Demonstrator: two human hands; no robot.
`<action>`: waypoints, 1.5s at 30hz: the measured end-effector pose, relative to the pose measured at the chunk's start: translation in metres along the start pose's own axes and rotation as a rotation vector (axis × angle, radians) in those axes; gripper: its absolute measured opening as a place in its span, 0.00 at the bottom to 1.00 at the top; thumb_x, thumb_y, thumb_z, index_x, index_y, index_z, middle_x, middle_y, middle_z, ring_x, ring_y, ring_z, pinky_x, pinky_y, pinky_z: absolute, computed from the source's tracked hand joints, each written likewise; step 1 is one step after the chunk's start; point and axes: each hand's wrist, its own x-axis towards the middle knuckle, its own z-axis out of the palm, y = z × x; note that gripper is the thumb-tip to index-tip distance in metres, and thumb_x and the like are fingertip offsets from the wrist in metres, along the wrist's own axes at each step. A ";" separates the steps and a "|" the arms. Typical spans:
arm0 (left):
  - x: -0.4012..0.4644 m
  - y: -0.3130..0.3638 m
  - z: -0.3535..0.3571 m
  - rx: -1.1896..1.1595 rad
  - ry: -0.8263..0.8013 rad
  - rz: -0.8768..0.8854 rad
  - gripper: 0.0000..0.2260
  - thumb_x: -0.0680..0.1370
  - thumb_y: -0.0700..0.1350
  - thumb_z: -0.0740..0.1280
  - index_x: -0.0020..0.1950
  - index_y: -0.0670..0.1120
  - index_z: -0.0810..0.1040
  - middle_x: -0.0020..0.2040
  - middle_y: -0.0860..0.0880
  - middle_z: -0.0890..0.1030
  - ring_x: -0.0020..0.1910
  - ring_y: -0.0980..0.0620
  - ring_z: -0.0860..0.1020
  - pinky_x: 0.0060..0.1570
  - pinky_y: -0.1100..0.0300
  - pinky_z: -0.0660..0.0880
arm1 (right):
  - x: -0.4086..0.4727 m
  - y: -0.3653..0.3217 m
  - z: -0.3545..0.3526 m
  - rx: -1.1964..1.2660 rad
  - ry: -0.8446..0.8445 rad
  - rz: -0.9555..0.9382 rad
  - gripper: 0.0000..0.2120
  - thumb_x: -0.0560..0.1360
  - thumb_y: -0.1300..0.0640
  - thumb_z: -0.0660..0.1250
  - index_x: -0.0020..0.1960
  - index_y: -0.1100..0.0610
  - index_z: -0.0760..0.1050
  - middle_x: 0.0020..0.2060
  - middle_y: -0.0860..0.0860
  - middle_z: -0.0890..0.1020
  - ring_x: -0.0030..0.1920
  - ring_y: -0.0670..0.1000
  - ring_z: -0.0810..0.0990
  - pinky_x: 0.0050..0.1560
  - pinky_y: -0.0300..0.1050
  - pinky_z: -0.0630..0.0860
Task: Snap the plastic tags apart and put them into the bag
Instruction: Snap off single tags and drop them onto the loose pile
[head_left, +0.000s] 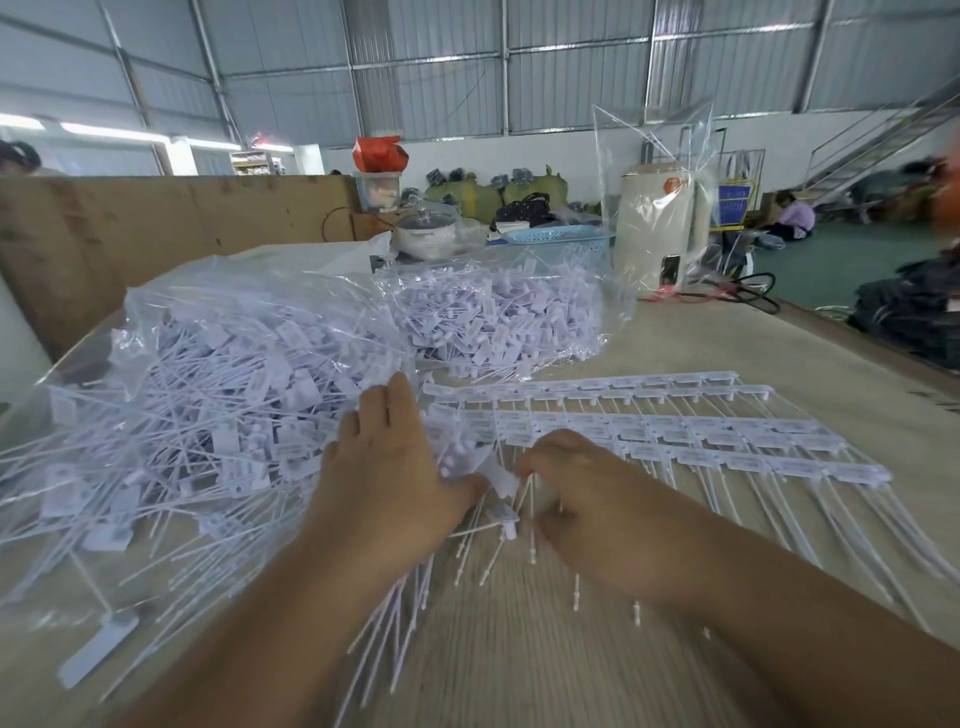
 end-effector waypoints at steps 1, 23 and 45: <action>-0.001 0.002 0.002 -0.025 -0.002 0.077 0.51 0.68 0.70 0.66 0.78 0.52 0.41 0.76 0.51 0.52 0.75 0.46 0.54 0.71 0.47 0.58 | 0.001 0.001 -0.001 -0.001 0.021 0.005 0.17 0.75 0.63 0.62 0.63 0.52 0.72 0.59 0.48 0.70 0.57 0.50 0.73 0.57 0.51 0.74; 0.014 -0.010 0.021 0.091 0.035 0.187 0.34 0.74 0.39 0.65 0.76 0.60 0.59 0.71 0.55 0.62 0.69 0.50 0.62 0.65 0.52 0.62 | -0.010 -0.004 -0.023 -0.311 -0.233 0.189 0.14 0.70 0.68 0.60 0.50 0.54 0.75 0.47 0.50 0.77 0.46 0.52 0.79 0.49 0.52 0.79; 0.012 -0.007 0.019 -0.090 0.135 0.197 0.28 0.74 0.31 0.63 0.68 0.55 0.74 0.61 0.54 0.68 0.62 0.52 0.67 0.51 0.54 0.74 | -0.005 -0.004 -0.011 -0.280 -0.165 0.110 0.09 0.76 0.46 0.61 0.50 0.49 0.76 0.45 0.45 0.78 0.47 0.49 0.78 0.44 0.45 0.74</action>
